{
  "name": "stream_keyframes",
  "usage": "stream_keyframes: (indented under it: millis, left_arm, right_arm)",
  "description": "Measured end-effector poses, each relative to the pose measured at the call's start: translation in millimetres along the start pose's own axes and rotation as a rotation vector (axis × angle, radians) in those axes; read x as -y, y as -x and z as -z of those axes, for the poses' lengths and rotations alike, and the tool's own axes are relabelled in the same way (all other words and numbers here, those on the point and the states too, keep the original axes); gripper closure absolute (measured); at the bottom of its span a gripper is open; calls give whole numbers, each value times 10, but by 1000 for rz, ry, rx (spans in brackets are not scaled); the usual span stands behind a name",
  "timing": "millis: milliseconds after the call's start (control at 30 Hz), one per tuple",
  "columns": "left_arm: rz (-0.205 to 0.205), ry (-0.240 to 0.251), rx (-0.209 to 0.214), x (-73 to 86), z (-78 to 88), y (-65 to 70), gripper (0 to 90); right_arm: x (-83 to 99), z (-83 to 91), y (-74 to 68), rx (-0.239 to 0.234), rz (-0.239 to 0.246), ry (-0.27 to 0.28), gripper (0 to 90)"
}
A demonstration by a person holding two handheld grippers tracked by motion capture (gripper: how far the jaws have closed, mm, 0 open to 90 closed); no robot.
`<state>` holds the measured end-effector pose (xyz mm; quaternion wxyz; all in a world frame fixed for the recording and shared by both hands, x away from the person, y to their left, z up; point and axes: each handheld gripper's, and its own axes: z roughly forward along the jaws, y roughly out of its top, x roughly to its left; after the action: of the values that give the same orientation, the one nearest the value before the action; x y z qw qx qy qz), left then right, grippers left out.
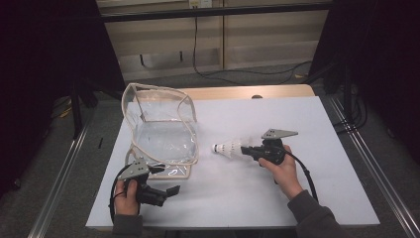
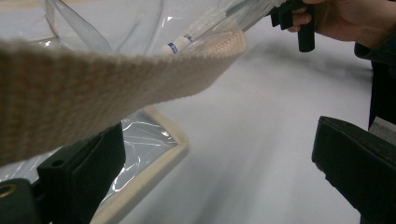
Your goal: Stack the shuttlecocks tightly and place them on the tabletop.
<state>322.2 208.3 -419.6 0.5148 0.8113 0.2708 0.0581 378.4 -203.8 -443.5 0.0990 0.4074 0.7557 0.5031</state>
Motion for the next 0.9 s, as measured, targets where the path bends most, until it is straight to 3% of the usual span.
stream_keyframes:
  millis: [267, 900]
  left_arm:
    - [0, -1, -1, -1, 0, 0, 30]
    - [1, 0, -2, 0, -3, 2, 30]
  right_arm:
    - [-9, -25, 6, 18, -3, -14, 899]
    - [26, -87, -11, 2, 0, -46, 894]
